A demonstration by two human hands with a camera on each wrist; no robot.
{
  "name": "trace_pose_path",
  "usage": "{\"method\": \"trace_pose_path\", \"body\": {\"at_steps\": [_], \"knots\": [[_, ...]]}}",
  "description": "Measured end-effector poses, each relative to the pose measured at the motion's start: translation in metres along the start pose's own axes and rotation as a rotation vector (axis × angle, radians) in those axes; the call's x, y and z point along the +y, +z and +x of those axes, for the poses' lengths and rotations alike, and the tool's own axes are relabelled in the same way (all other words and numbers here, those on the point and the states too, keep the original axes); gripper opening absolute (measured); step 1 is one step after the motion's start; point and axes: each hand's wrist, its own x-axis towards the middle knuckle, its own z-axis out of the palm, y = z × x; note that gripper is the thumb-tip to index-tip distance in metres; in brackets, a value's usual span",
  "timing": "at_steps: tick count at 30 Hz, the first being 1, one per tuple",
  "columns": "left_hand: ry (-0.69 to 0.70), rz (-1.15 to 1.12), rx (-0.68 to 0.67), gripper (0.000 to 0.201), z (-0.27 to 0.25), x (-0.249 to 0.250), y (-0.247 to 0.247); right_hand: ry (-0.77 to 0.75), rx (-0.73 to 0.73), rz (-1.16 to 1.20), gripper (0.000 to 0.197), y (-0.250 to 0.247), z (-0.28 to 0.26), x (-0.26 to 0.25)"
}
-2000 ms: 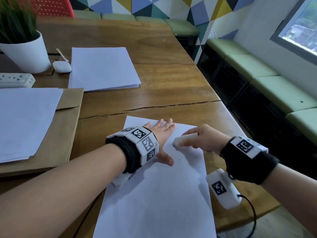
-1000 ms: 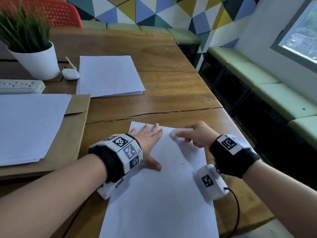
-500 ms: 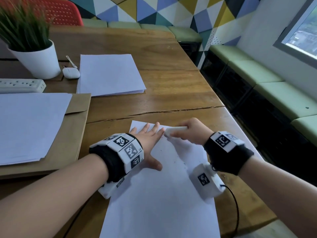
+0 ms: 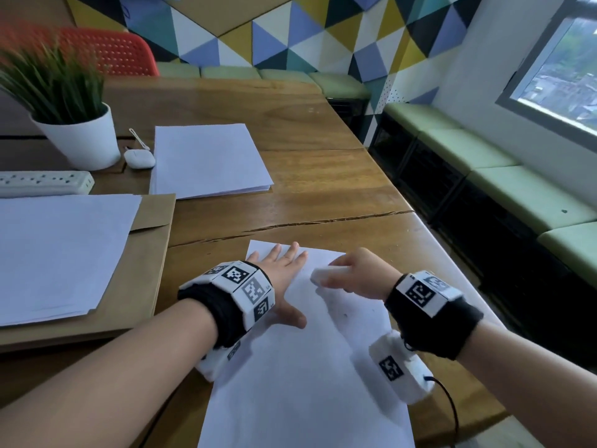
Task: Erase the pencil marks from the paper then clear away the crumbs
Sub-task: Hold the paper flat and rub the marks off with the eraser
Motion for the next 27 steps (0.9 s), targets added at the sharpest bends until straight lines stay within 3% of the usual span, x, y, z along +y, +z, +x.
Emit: {"method": "trace_pose_path", "body": {"at_steps": [3, 4, 7, 9, 11, 14, 16, 18, 21, 22, 23, 24, 27], "knots": [[0.009, 0.005, -0.021, 0.119, -0.001, 0.002, -0.004, 0.049, -0.089, -0.123, 0.034, -0.002, -0.022, 0.017], [0.021, 0.001, -0.014, 0.114, -0.004, 0.003, -0.008, 0.067, -0.073, -0.052, 0.035, -0.005, -0.027, 0.022], [0.058, -0.117, 0.094, 0.086, -0.012, -0.009, -0.02, 0.161, 0.139, 0.66, 0.032, -0.007, -0.035, 0.037], [0.021, -0.192, 0.161, 0.082, -0.021, -0.025, -0.025, 0.189, 0.16, 1.187, 0.032, 0.001, -0.042, 0.037], [-0.042, -0.142, 0.111, 0.089, -0.029, -0.039, -0.026, 0.218, -0.004, 1.449, 0.032, 0.02, -0.049, 0.03], [-0.094, -0.007, -0.018, 0.1, -0.038, -0.046, -0.022, 0.284, -0.376, 1.39, 0.041, 0.058, -0.061, 0.011], [-0.1, -0.011, -0.045, 0.102, -0.041, -0.046, -0.019, 0.301, -0.459, 1.354, 0.042, 0.068, -0.059, 0.005], [-0.103, -0.038, -0.049, 0.105, -0.042, -0.047, -0.016, 0.313, -0.279, 1.431, 0.039, 0.062, -0.047, 0.007], [-0.098, -0.096, -0.027, 0.109, -0.043, -0.05, -0.013, 0.237, 0.435, 1.451, 0.038, 0.038, -0.022, 0.019], [-0.094, -0.125, -0.02, 0.111, -0.044, -0.051, -0.012, 0.221, 0.625, 1.393, 0.042, 0.031, -0.017, 0.02], [-0.089, -0.153, -0.016, 0.113, -0.044, -0.051, -0.012, 0.202, 0.686, 1.38, 0.042, 0.029, -0.012, 0.017], [-0.084, -0.177, -0.011, 0.114, -0.044, -0.052, -0.012, 0.174, 0.609, 1.434, 0.037, 0.031, -0.01, 0.007], [-0.073, -0.226, 0.0, 0.116, -0.045, -0.054, -0.01, 0.172, -0.01, 1.563, 0.03, 0.055, -0.012, -0.036]]}}
